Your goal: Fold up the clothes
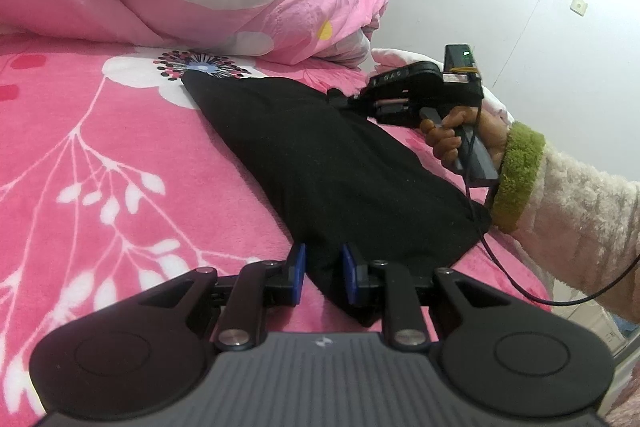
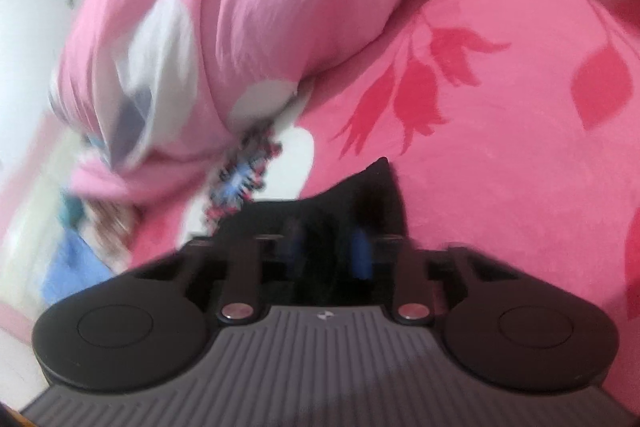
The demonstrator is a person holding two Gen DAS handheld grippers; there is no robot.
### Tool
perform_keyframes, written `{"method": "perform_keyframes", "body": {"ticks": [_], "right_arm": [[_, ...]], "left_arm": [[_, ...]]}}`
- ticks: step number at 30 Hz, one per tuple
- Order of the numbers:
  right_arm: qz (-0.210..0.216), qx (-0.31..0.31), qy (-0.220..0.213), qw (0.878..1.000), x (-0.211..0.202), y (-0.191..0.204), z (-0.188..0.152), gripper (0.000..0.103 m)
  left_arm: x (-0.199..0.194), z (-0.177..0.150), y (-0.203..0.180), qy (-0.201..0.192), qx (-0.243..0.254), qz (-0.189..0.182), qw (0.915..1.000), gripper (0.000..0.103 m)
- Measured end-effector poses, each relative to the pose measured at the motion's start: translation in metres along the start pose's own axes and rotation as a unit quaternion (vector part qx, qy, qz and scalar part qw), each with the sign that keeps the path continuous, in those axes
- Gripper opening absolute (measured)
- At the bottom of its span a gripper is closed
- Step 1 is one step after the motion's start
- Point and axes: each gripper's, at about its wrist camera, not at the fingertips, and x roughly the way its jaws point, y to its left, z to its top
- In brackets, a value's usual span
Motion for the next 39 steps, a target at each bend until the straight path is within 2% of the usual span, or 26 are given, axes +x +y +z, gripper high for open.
{"method": "perform_keyframes", "body": {"ticks": [3,4,7,9,10,12,15,17,21,24,28,32,39], "right_arm": [[-0.004,-0.032,-0.008,0.999,-0.001,0.005,0.001,0.001],[-0.007,-0.029,-0.013,0.999,-0.002,0.002,0.001,0.001],[-0.030,-0.007,0.010,0.999,0.009,-0.017,-0.004,0.001],[-0.030,0.010,0.004,1.000,0.006,-0.022,-0.004,0.004],[-0.028,0.018,0.000,0.999,0.003,-0.024,-0.004,0.006],[-0.028,0.035,-0.008,0.999,-0.006,-0.027,-0.004,0.017],[-0.020,0.047,-0.019,0.999,-0.042,-0.023,-0.008,0.028],[-0.010,0.043,-0.021,0.999,-0.069,-0.015,-0.017,0.029],[-0.025,0.010,0.019,0.999,-0.093,0.001,-0.047,0.030],[-0.042,-0.021,0.046,0.998,-0.089,0.010,-0.065,0.030],[-0.038,-0.048,0.050,0.997,-0.085,0.020,-0.077,0.031],[-0.039,-0.045,0.043,0.997,-0.091,0.020,-0.078,0.031],[-0.016,-0.049,-0.021,0.998,-0.114,0.032,-0.074,0.031]], "left_arm": [[0.000,0.000,0.000,0.000,-0.001,0.000,1.0000,0.021],[0.000,0.000,0.000,0.000,-0.001,-0.001,1.0000,0.021],[0.000,-0.001,0.002,0.001,-0.004,-0.003,1.0000,0.022],[0.000,0.000,0.002,0.001,-0.005,-0.003,1.0000,0.022],[0.001,0.000,0.002,0.001,-0.005,-0.003,1.0000,0.022],[0.001,0.001,0.002,0.001,-0.005,-0.003,1.0000,0.022],[0.001,0.001,0.001,0.001,-0.005,-0.003,1.0000,0.022],[0.001,0.001,0.001,0.001,-0.005,-0.002,1.0000,0.022],[0.001,0.001,0.000,0.001,-0.006,-0.002,1.0000,0.022],[0.000,0.001,0.002,0.000,-0.009,-0.005,0.9999,0.022],[-0.001,0.001,0.004,0.001,-0.015,-0.009,0.9998,0.022],[0.000,0.002,0.004,0.001,-0.016,-0.008,0.9998,0.022],[0.001,0.002,0.005,0.001,-0.017,-0.009,0.9998,0.022]]}}
